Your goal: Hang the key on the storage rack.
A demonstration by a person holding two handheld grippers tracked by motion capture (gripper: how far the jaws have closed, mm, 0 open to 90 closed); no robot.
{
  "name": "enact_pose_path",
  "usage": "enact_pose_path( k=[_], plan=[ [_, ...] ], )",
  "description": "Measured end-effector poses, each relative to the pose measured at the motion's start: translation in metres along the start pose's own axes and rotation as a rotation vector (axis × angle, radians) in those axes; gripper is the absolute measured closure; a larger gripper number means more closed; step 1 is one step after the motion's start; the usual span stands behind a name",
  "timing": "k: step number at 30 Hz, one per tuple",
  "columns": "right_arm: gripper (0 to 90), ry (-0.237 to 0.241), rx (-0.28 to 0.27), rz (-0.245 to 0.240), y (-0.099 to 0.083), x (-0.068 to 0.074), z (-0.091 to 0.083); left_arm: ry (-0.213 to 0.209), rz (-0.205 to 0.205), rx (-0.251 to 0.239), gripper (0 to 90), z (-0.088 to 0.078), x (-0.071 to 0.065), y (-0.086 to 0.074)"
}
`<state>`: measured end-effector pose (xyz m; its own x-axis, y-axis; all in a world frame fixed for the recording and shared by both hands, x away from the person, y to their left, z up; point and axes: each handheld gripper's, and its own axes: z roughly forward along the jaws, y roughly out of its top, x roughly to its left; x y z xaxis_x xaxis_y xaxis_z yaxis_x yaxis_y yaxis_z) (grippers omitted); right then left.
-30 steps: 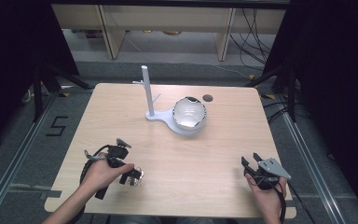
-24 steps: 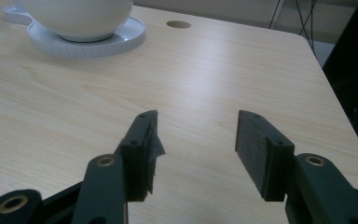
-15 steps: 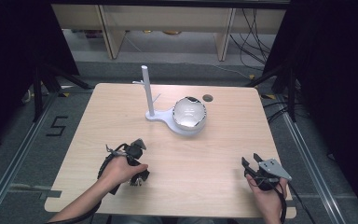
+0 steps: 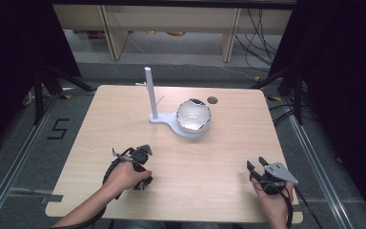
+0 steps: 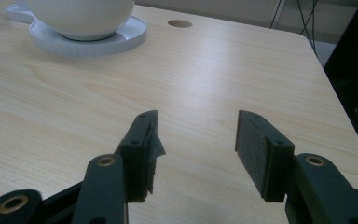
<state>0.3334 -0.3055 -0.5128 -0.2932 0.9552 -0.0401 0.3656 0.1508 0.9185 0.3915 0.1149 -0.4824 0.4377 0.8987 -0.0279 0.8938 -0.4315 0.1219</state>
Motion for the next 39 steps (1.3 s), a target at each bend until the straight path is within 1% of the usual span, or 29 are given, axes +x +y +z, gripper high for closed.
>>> enact_pose_path(
  k=[2,5,6,7,8,9,11,12,15,16,17,18,21,22,23,24,25,27,30,31,32,33,34,35,36,37,39],
  plan=[
    [49.8,-0.01,-0.006,-0.01,0.0,-0.001,0.0,0.0,0.014,0.004,42.7,-0.001,0.0,-0.001],
    [49.8,-0.001,-0.001,-0.009,0.0,-0.001,0.0,-0.002,0.029,0.02,48.3,-0.002,0.0,0.0],
    [49.8,-0.005,-0.003,-0.014,0.0,-0.001,0.0,-0.003,0.033,0.013,50.8,-0.002,0.0,0.0],
    [49.8,-0.018,-0.018,-0.049,0.0,-0.003,0.001,-0.002,0.039,0.007,53.2,-0.002,0.0,-0.001],
    [49.8,-0.018,-0.017,-0.046,0.0,-0.003,0.001,-0.002,0.048,0.015,55.4,-0.002,0.0,0.0],
    [49.8,-0.018,-0.017,-0.044,0.0,-0.003,0.001,-0.001,0.061,0.009,57.8,-0.002,0.0,-0.001],
    [49.8,-0.019,-0.014,-0.039,0.0,-0.003,0.0,0.006,0.09,0.015,63.6,-0.002,0.0,-0.001],
    [49.8,-0.019,-0.015,-0.04,0.0,-0.003,0.001,0.006,0.099,0.025,64.7,-0.003,-0.001,-0.001],
    [49.8,-0.019,-0.014,-0.039,0.0,-0.003,0.001,0.009,0.1,0.03,64.0,-0.004,-0.001,0.0],
    [49.8,-0.018,-0.01,-0.025,0.0,-0.002,0.0,0.012,0.089,0.016,62.0,-0.003,0.0,-0.001],
    [49.8,-0.018,-0.011,-0.026,0.0,-0.002,0.0,0.009,0.085,0.022,59.7,-0.003,0.001,0.0],
    [49.8,0.0,0.002,0.011,0.0,0.0,0.0,0.01,0.08,0.014,58.2,-0.002,0.001,-0.001],
    [49.8,0.001,0.003,0.013,0.0,-0.001,0.0,0.004,0.073,0.022,52.8,-0.002,0.002,-0.002],
    [49.7,0.001,0.004,0.014,0.0,-0.001,0.0,-0.008,0.07,0.047,51.7,-0.003,0.001,-0.003],
    [49.8,-0.009,-0.007,-0.004,0.0,-0.002,0.001,-0.002,0.082,0.043,51.7,-0.002,0.001,-0.003],
    [49.7,-0.005,-0.003,0.002,0.0,-0.001,0.001,-0.003,0.078,0.034,52.0,-0.002,0.001,-0.004],
    [49.7,-0.006,-0.004,0.001,0.0,-0.001,0.001,-0.004,0.081,0.042,52.7,-0.002,0.0,-0.004],
    [49.7,-0.011,-0.001,0.003,0.0,-0.001,0.0,-0.005,0.102,0.051,56.0,-0.002,0.0,-0.005],
    [49.6,-0.005,-0.004,0.001,0.0,-0.002,0.001,-0.008,0.131,0.059,61.9,-0.003,-0.001,-0.006],
    [49.6,-0.006,0.003,0.012,0.0,-0.001,0.0,-0.006,0.146,0.043,65.2,-0.002,-0.001,-0.007],
    [49.6,-0.006,0.003,0.012,0.0,-0.001,0.0,-0.006,0.146,0.043,65.8,-0.002,-0.001,-0.007],
    [49.6,-0.011,-0.001,-0.001,0.0,-0.003,0.0,-0.015,0.161,0.028,66.1,-0.003,-0.001,-0.009],
    [49.6,-0.011,-0.001,-0.001,0.0,-0.003,0.0,-0.015,0.161,0.028,66.4,-0.003,-0.001,-0.009],
    [49.5,-0.009,-0.006,0.005,0.0,-0.003,0.0,-0.011,0.179,0.017,66.6,-0.002,0.0,-0.009],
    [49.5,-0.008,-0.005,0.008,0.0,-0.003,0.0,-0.021,0.183,0.01,66.7,-0.003,0.001,-0.011],
    [49.5,-0.01,-0.007,0.001,0.0,-0.003,0.0,-0.024,0.183,-0.002,66.7,-0.002,0.001,-0.012],
    [49.5,-0.008,-0.005,0.002,0.0,-0.003,0.0,-0.027,0.191,0.003,66.8,-0.003,0.001,-0.012]
  ],
)
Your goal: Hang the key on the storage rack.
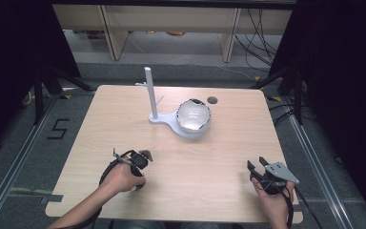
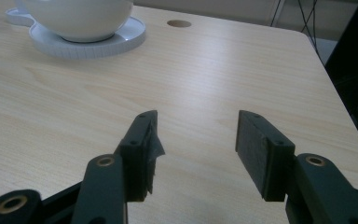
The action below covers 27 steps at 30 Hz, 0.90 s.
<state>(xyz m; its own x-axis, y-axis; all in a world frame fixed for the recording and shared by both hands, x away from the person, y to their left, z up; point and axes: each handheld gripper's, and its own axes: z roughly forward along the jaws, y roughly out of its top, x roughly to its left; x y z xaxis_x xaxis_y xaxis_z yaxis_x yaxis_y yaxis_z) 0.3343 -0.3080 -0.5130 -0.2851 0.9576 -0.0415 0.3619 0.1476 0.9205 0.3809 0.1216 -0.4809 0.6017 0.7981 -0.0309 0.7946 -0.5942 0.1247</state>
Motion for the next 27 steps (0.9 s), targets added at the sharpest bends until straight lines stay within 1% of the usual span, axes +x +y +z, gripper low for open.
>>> enact_pose_path(
  k=[1,2,3,4,5,6,7,8,9,10,11,12,14,17,18,19,21,22,24,25,26,27],
  plan=[
    [49.5,-0.006,-0.002,-0.01,0.0,0.0,0.0,-0.002,0.008,-0.024,66.9,0.0,0.001,-0.001],
    [49.5,-0.004,0.0,-0.008,0.0,0.0,0.0,-0.008,0.011,-0.028,66.9,0.0,0.002,-0.002],
    [49.5,-0.001,0.003,-0.002,0.001,0.0,0.0,-0.021,-0.015,-0.029,66.9,0.0,0.001,-0.003],
    [49.5,-0.005,0.0,-0.008,0.0,0.0,0.001,-0.02,0.024,-0.015,66.9,-0.002,0.004,-0.003],
    [49.5,-0.001,0.002,-0.003,0.001,0.0,0.0,-0.02,0.024,-0.015,66.9,-0.002,0.004,-0.003],
    [49.5,0.0,0.003,-0.003,0.001,0.0,0.0,-0.028,0.021,-0.025,66.9,-0.002,0.006,-0.004],
    [49.6,0.0,0.003,-0.002,0.001,0.0,0.001,-0.029,0.026,-0.023,66.9,-0.002,0.006,-0.004],
    [49.5,0.0,0.003,-0.002,0.001,0.0,0.001,-0.029,0.025,-0.033,66.9,-0.002,0.007,-0.004],
    [49.5,-0.004,0.013,0.026,0.0,0.003,0.0,-0.031,0.023,-0.039,67.0,-0.001,0.007,-0.005],
    [49.5,-0.007,0.017,0.038,0.0,0.004,-0.001,-0.033,0.024,-0.039,67.0,-0.001,0.007,-0.005],
    [49.5,-0.007,0.017,0.038,0.0,0.004,-0.001,-0.033,0.024,-0.039,67.0,-0.001,0.007,-0.005],
    [49.5,0.0,0.005,0.0,0.001,0.001,0.0,-0.032,0.027,-0.046,67.0,-0.001,0.007,-0.005],
    [49.5,0.0,0.004,-0.001,0.001,0.0,0.0,-0.034,0.029,-0.043,67.0,-0.002,0.008,-0.005],
    [49.5,-0.001,0.003,-0.003,0.001,0.0,0.0,-0.03,0.029,-0.053,67.0,-0.004,0.008,-0.006],
    [49.5,0.0,0.004,-0.002,0.001,0.0,0.0,-0.03,0.032,-0.058,67.0,-0.004,0.008,-0.006],
    [49.4,-0.001,0.004,-0.002,0.001,0.0,0.0,-0.022,0.055,-0.052,67.0,-0.006,0.01,-0.005],
    [49.4,0.0,0.003,-0.002,0.001,0.0,0.001,-0.02,0.056,-0.054,67.0,-0.007,0.01,-0.005],
    [49.4,0.0,0.003,-0.003,0.001,0.0,0.001,-0.019,0.039,-0.063,67.0,-0.009,0.01,-0.005],
    [49.4,0.0,0.003,-0.003,0.001,0.0,0.001,-0.015,0.055,-0.067,67.0,-0.013,0.012,-0.005],
    [49.4,-0.003,0.006,0.011,0.0,0.001,0.0,-0.011,0.061,-0.078,67.0,-0.014,0.012,-0.005],
    [49.4,-0.007,0.017,0.037,0.0,0.003,-0.001,-0.014,0.047,-0.077,67.1,-0.016,0.012,-0.006],
    [49.4,-0.001,0.017,0.034,0.0,0.003,0.0,-0.011,0.058,-0.084,67.1,-0.017,0.013,-0.006]
  ],
)
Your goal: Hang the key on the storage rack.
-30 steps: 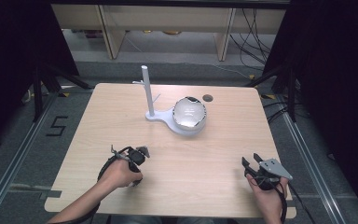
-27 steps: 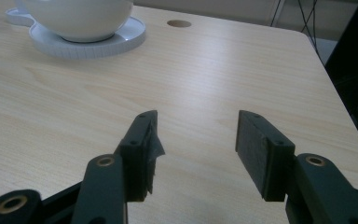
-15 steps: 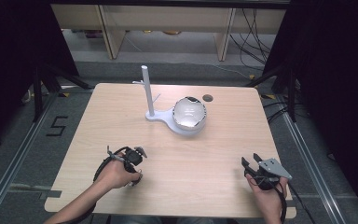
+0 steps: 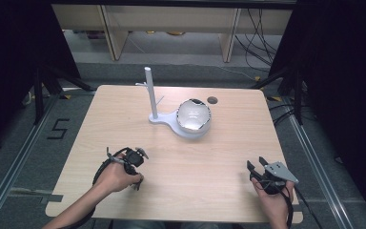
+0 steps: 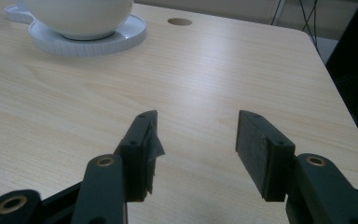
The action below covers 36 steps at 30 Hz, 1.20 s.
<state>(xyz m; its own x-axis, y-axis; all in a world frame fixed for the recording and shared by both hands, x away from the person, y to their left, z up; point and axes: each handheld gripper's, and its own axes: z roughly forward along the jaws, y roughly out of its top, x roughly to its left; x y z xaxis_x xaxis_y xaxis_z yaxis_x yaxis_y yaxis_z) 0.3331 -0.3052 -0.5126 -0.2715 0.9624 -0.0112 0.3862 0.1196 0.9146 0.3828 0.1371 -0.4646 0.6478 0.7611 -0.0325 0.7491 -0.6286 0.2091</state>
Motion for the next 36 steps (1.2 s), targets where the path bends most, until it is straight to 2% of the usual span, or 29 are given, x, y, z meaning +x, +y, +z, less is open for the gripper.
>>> enact_pose_path(
  k=[3,4,5,6,7,8,9,11,12,13,17,19,22,23,26,29,32,33,36],
  plan=[
    [49.4,-0.004,-0.006,-0.011,0.0,-0.001,0.0,0.0,0.0,-0.018,67.1,-0.004,0.001,0.0],
    [49.4,-0.005,-0.007,-0.012,0.0,-0.001,0.0,0.001,-0.009,-0.04,67.0,-0.009,0.003,0.0],
    [49.4,-0.001,-0.016,-0.043,0.0,-0.003,0.001,0.001,-0.008,-0.045,67.1,-0.012,0.004,0.0],
    [49.4,-0.001,-0.016,-0.043,0.0,-0.003,0.001,0.001,-0.008,-0.045,67.1,-0.012,0.004,0.0],
    [49.4,-0.002,0.005,0.014,0.0,0.001,0.0,-0.003,-0.016,-0.065,67.0,-0.017,0.007,0.0],
    [49.4,0.001,-0.003,-0.006,0.0,-0.001,0.0,-0.005,-0.03,-0.075,67.1,-0.02,0.008,0.0],
    [49.4,0.0,-0.009,-0.019,0.0,-0.001,0.001,0.002,-0.018,-0.09,67.0,-0.024,0.011,0.001],
    [49.4,0.0,-0.009,-0.014,0.0,-0.001,0.001,0.002,-0.023,-0.099,67.1,-0.027,0.014,0.002],
    [49.4,-0.001,-0.004,-0.01,0.0,-0.001,0.0,0.003,-0.032,-0.111,67.1,-0.031,0.016,0.002],
    [49.4,0.0,-0.002,-0.006,0.0,-0.001,0.0,0.006,-0.044,-0.149,67.1,-0.037,0.02,0.003],
    [49.4,0.0,0.002,-0.009,0.0,-0.001,0.0,0.009,-0.061,-0.18,67.1,-0.05,0.028,0.006],
    [49.4,-0.002,0.006,-0.011,0.0,-0.001,0.001,0.011,-0.077,-0.216,67.1,-0.062,0.038,0.011],
    [49.4,-0.002,0.005,-0.009,0.0,-0.001,0.0,0.009,-0.077,-0.236,67.1,-0.07,0.044,0.013],
    [49.4,-0.001,0.004,-0.007,0.0,0.0,0.0,0.017,-0.094,-0.257,67.1,-0.077,0.049,0.016],
    [49.4,0.0,0.003,-0.007,0.0,-0.001,0.0,0.022,-0.106,-0.275,67.1,-0.085,0.057,0.022],
    [49.4,0.003,-0.006,-0.019,0.0,-0.001,0.001,0.047,-0.119,-0.297,67.1,-0.092,0.064,0.027],
    [49.4,0.002,-0.008,-0.012,0.0,-0.001,0.001,0.057,-0.117,-0.306,67.1,-0.097,0.068,0.03],
    [49.4,0.003,-0.006,-0.014,0.0,-0.001,0.001,0.068,-0.104,-0.318,67.1,-0.101,0.072,0.033],
    [49.4,0.006,-0.01,-0.036,0.0,-0.002,0.002,0.085,-0.098,-0.333,67.1,-0.105,0.074,0.035]
  ],
)
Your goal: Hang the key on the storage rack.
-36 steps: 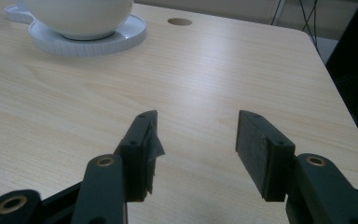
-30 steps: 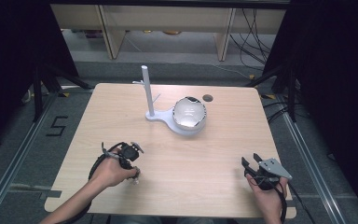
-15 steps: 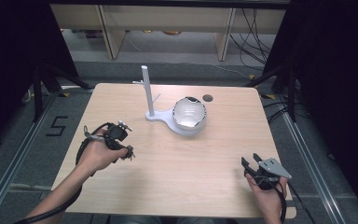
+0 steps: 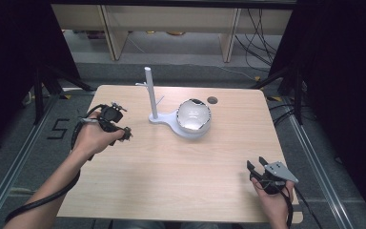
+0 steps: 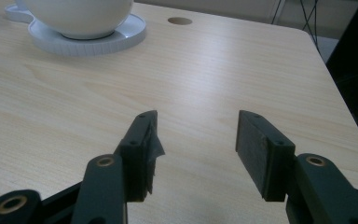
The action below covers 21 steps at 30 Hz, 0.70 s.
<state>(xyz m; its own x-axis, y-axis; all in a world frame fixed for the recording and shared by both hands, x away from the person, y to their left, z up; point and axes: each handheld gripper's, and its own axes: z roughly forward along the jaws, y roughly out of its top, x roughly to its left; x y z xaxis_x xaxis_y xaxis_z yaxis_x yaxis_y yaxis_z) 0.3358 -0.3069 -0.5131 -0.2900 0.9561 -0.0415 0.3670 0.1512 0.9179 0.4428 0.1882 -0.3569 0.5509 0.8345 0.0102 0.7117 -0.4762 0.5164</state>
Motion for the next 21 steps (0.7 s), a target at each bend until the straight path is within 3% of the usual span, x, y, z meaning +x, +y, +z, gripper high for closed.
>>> enact_pose_path(
  k=[2,8,11,21],
  plan=[
    [49.4,-0.003,0.005,0.024,0.0,0.001,-0.001,-0.008,-0.01,-0.042,67.1,-0.004,0.003,0.003],
    [49.4,-0.002,0.0,0.011,0.0,0.0,0.0,-0.039,-0.025,-0.054,67.1,-0.011,0.011,0.007],
    [49.4,-0.008,0.009,0.012,0.0,0.001,0.0,-0.091,-0.045,-0.059,67.1,-0.017,0.023,0.014],
    [49.4,-0.005,0.002,0.008,0.0,0.0,0.0,-0.018,-0.04,-0.137,67.1,-0.028,0.038,0.038]
  ],
)
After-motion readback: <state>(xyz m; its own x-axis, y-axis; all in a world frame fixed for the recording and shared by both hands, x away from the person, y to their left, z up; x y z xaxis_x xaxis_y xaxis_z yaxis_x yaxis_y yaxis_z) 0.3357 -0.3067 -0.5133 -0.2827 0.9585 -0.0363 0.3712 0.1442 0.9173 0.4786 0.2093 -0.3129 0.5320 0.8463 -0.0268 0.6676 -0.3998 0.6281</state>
